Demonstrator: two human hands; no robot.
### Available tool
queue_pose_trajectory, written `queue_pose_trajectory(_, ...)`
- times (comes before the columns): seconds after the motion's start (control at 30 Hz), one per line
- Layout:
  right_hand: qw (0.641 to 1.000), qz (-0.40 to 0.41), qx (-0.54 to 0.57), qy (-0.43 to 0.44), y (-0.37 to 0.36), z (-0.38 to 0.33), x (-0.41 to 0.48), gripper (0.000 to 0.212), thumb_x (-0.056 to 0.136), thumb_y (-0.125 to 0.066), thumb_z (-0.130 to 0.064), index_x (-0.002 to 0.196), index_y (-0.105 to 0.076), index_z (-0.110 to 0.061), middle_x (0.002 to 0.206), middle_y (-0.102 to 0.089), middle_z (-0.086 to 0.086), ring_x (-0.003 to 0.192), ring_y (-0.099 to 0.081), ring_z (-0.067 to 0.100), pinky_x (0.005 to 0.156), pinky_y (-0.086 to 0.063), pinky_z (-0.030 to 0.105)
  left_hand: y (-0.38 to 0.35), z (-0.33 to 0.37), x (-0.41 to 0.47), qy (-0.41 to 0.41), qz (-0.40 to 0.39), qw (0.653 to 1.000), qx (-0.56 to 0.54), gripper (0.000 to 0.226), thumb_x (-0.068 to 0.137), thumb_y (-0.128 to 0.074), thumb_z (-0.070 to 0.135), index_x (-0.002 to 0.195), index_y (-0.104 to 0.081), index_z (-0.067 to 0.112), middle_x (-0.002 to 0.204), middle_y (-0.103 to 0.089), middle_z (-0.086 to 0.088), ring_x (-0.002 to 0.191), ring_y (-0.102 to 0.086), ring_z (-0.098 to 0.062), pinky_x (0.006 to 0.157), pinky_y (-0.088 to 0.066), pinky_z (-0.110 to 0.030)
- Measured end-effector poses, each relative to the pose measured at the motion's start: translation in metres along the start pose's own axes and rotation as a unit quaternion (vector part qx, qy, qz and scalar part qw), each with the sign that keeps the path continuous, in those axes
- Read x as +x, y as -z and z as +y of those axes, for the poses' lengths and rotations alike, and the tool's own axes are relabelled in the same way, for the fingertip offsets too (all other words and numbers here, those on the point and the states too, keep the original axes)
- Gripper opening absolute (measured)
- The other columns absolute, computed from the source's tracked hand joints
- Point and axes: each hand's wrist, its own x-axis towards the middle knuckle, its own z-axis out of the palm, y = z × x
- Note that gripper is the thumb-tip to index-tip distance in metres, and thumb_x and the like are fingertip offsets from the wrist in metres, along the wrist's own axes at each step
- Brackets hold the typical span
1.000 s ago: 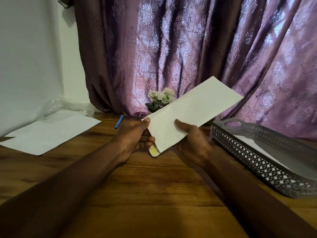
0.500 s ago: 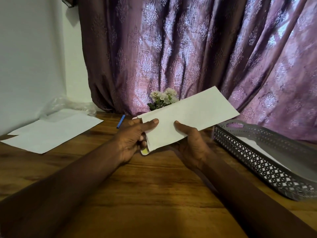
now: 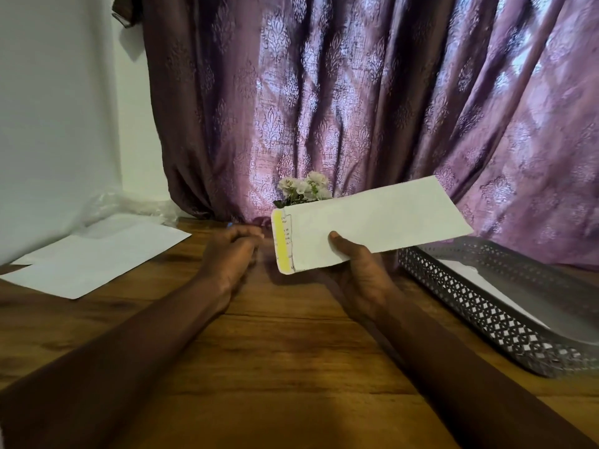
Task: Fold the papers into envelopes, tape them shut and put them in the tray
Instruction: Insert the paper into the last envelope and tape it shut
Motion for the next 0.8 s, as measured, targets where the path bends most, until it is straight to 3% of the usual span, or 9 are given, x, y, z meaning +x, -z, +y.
queue_pose_trajectory(0.1, 1.000, 0.012, 0.005, -0.003, 0.002, 0.001, 0.002, 0.054, 0.091, -0.069, 0.001, 0.140, -0.054, -0.015, 0.130, -0.071, 0.016, 0.122, -0.067, 0.040, 0.098, -0.050, 0.071, 0.001, 0.000, -0.003, 0.079, -0.098, 0.991, -0.049, 0.007, 0.096, -0.065, 0.017, 0.099, -0.071, 0.016, 0.095, -0.075, -0.013, 0.082, -0.064, -0.026, 0.059, -0.052, -0.030)
queue_pose_trajectory(0.2, 0.999, 0.037, -0.022, 0.012, 0.001, 0.006, 0.003, 0.058, 0.087, -0.073, 0.002, 0.140, -0.056, -0.015, 0.130, -0.071, 0.016, 0.123, -0.066, 0.038, 0.099, -0.052, 0.066, -0.005, 0.001, -0.007, 0.058, -0.136, 0.985, -0.084, 0.006, 0.093, -0.070, 0.010, 0.098, -0.072, 0.012, 0.091, -0.079, -0.009, 0.072, -0.073, -0.015, 0.059, -0.060, -0.027)
queue_pose_trajectory(0.37, 0.998, 0.051, -0.045, 0.015, 0.000, 0.011, 0.004, 0.058, 0.088, -0.073, 0.002, 0.141, -0.056, -0.015, 0.131, -0.070, 0.015, 0.123, -0.065, 0.037, 0.102, -0.050, 0.066, -0.009, -0.001, -0.010, 0.027, -0.122, 0.987, -0.103, 0.013, 0.092, -0.067, 0.000, 0.101, -0.070, 0.008, 0.084, -0.075, -0.007, 0.064, -0.068, -0.011, 0.057, -0.059, -0.022)
queue_pose_trajectory(0.53, 0.999, 0.024, -0.041, 0.008, -0.004, 0.010, 0.000, 0.054, 0.084, -0.075, 0.000, 0.134, -0.060, -0.015, 0.122, -0.076, 0.011, 0.109, -0.074, 0.032, 0.078, -0.063, 0.052, -0.003, 0.001, -0.007, 0.040, -0.097, 0.989, -0.101, 0.038, 0.083, -0.081, 0.011, 0.116, -0.064, 0.017, 0.093, -0.074, -0.007, 0.068, -0.065, -0.016, 0.062, -0.058, -0.033)
queue_pose_trajectory(0.7, 0.996, -0.002, -0.090, -0.014, -0.005, 0.012, -0.003, 0.056, 0.087, -0.078, -0.008, 0.138, -0.056, -0.017, 0.129, -0.072, 0.013, 0.119, -0.068, 0.035, 0.086, -0.060, 0.057, 0.002, -0.002, -0.001, 0.011, -0.112, 0.990, -0.082, 0.022, 0.087, -0.079, 0.018, 0.107, -0.074, 0.014, 0.066, -0.064, 0.000, 0.052, -0.052, -0.007, 0.052, -0.052, -0.027)
queue_pose_trajectory(0.8, 0.991, 0.037, -0.130, -0.025, -0.011, 0.010, -0.003, 0.043, 0.092, -0.072, -0.035, 0.130, -0.061, -0.018, 0.125, -0.071, 0.014, 0.109, -0.069, 0.032, 0.089, -0.059, 0.050, 0.008, 0.005, 0.003, -0.089, -0.056, 0.993, -0.050, 0.013, 0.088, -0.078, 0.014, 0.100, -0.076, 0.018, 0.068, -0.071, -0.001, 0.053, -0.057, -0.009, 0.056, -0.052, -0.032)
